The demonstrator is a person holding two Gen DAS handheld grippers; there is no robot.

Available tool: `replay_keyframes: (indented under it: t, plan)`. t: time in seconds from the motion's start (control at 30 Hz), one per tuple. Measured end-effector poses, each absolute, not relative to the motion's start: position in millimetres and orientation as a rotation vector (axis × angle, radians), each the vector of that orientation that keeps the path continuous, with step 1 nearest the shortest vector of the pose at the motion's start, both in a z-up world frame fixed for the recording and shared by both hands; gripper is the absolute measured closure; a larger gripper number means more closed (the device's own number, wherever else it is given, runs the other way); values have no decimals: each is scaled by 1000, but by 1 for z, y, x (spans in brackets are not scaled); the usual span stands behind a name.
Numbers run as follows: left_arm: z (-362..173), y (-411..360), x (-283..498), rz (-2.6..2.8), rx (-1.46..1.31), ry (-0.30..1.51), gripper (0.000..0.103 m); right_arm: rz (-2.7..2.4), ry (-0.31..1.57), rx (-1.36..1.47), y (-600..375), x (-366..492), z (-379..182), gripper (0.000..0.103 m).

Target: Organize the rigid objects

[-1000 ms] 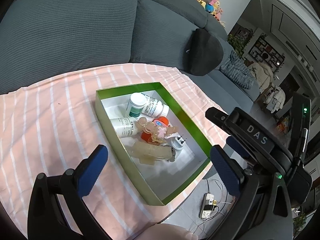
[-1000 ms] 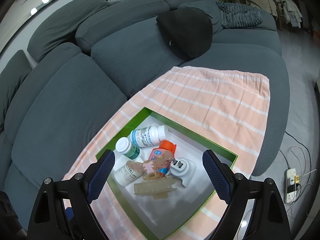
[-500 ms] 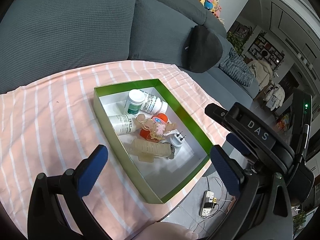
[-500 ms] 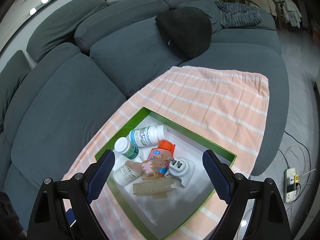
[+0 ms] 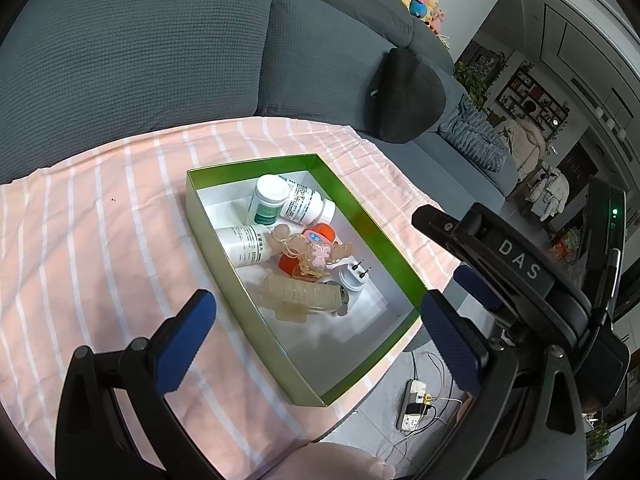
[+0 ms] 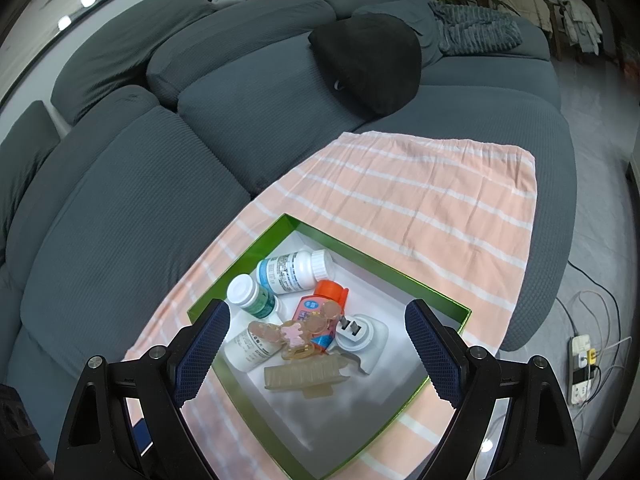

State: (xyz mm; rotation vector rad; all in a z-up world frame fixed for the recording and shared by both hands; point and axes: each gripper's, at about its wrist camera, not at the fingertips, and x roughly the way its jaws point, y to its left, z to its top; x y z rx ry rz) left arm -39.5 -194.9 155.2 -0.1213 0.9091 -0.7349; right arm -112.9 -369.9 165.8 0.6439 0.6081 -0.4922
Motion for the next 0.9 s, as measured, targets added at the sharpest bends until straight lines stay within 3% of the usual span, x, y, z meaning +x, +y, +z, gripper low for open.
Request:
replay_keyframes:
  t: [0.9]
  plan:
    - [152, -191, -44, -732, -131, 923, 1, -487, 615, 631, -370, -112, 167, 13]
